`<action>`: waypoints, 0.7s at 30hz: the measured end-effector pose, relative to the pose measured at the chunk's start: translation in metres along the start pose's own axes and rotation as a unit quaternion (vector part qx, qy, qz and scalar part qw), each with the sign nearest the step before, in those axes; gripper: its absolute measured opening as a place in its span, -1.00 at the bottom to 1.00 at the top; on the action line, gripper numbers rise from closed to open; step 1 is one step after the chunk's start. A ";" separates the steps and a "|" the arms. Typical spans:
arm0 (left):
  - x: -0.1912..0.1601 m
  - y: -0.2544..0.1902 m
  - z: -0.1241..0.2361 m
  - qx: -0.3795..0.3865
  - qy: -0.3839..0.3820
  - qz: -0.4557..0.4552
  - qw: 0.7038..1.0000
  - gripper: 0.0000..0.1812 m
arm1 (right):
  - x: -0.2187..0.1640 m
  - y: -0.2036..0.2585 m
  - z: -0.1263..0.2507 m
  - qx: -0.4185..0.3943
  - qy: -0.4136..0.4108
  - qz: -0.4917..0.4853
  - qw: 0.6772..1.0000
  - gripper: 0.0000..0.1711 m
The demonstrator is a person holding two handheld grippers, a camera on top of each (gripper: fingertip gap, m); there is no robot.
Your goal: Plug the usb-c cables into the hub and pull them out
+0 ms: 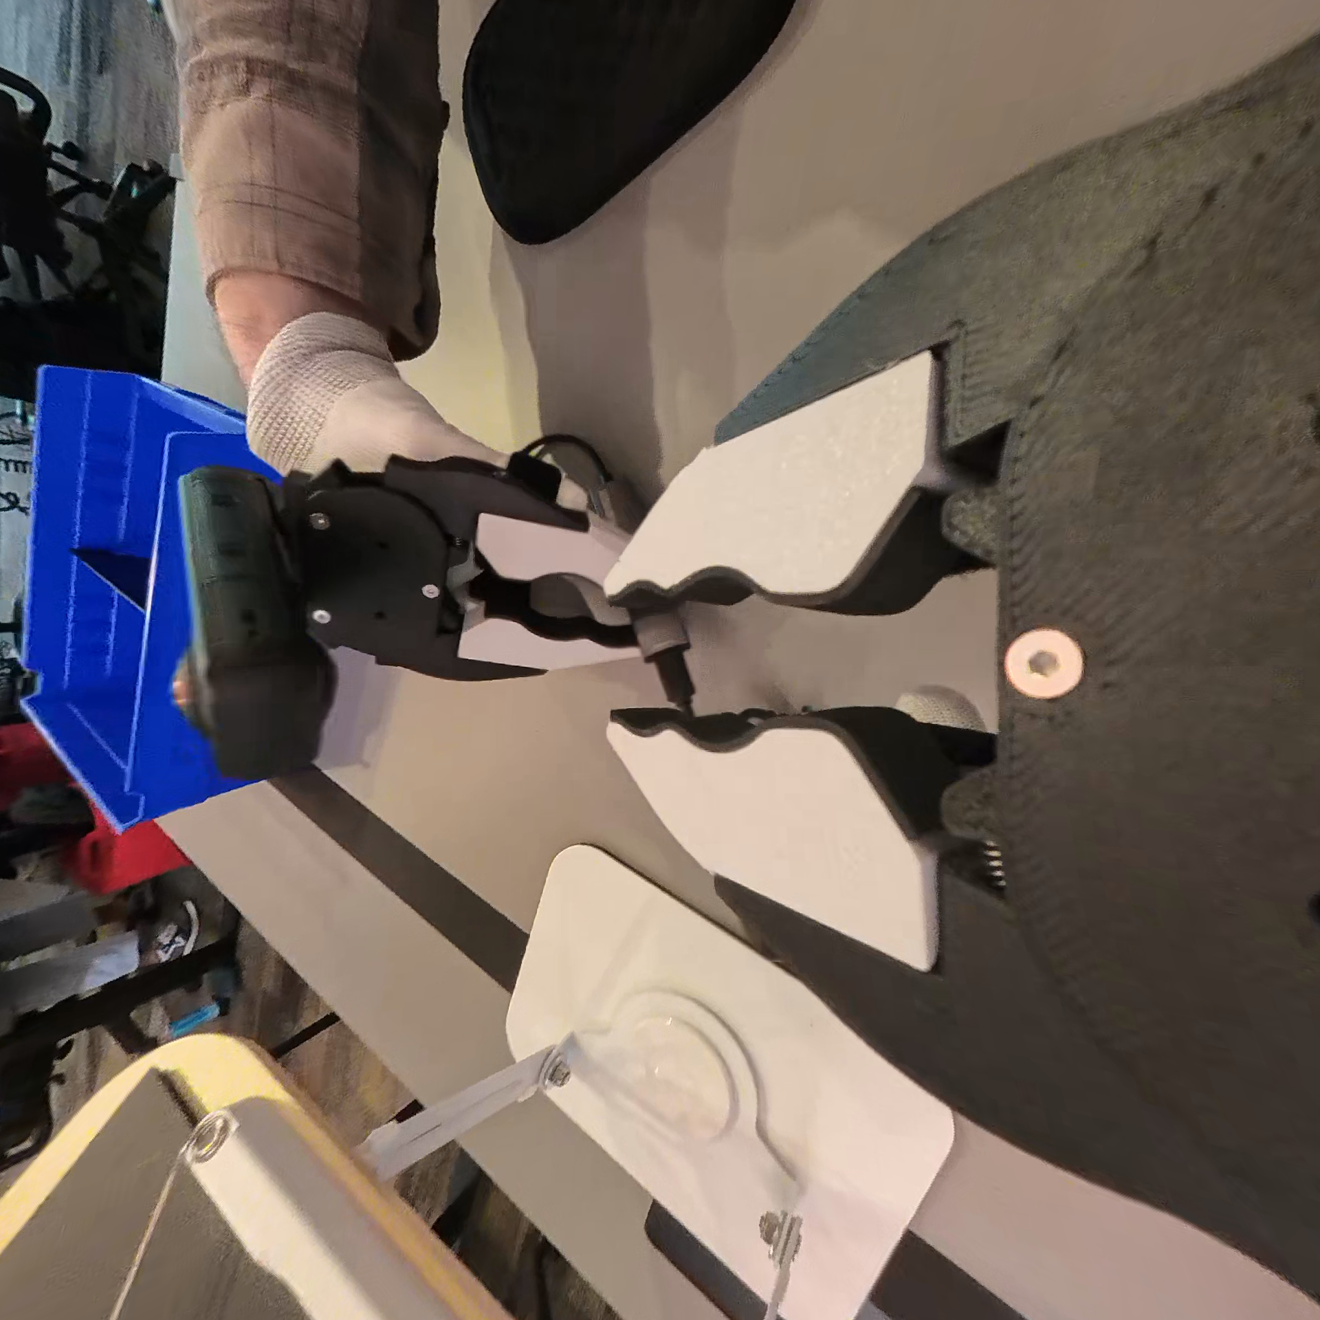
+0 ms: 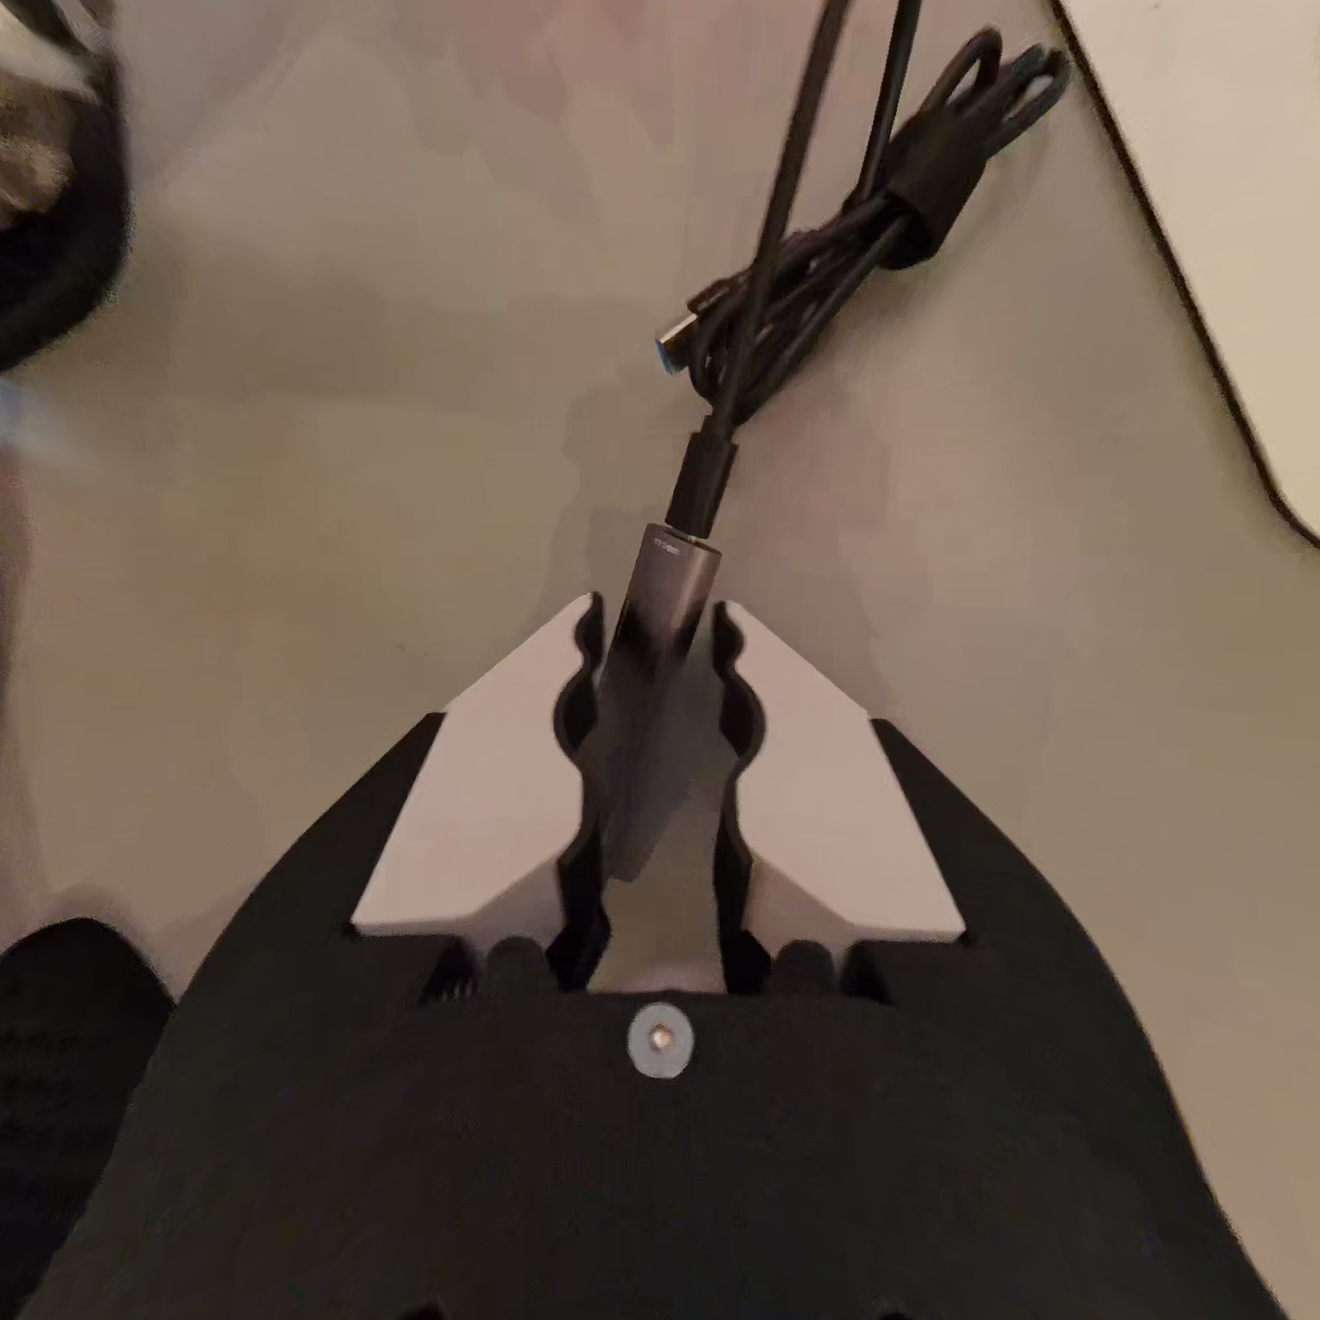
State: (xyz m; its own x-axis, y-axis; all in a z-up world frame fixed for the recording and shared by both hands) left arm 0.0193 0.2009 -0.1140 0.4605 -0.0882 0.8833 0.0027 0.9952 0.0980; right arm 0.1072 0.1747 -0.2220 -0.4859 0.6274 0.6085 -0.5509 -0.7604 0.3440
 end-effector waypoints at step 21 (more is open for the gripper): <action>-0.026 0.131 0.237 0.470 -0.043 0.160 0.867 -0.44 | 0.132 0.061 0.099 -0.098 -0.067 0.269 0.956 -0.32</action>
State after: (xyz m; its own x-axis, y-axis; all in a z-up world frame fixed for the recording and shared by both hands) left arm -0.2029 0.3233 -0.0151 0.2360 0.1418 0.9613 -0.8558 0.4989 0.1365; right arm 0.0769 0.1949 -0.0499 -0.6510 0.1185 0.7497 -0.3697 -0.9122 -0.1769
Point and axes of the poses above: each gripper's, where its closed fingertips meet, z back along the fingers, x out of its top, y = z × x across the jaws, the point moved 4 cm from there along z, back along the fingers, and after that the axes turned 5 degrees about x, right-handed, at the moved point
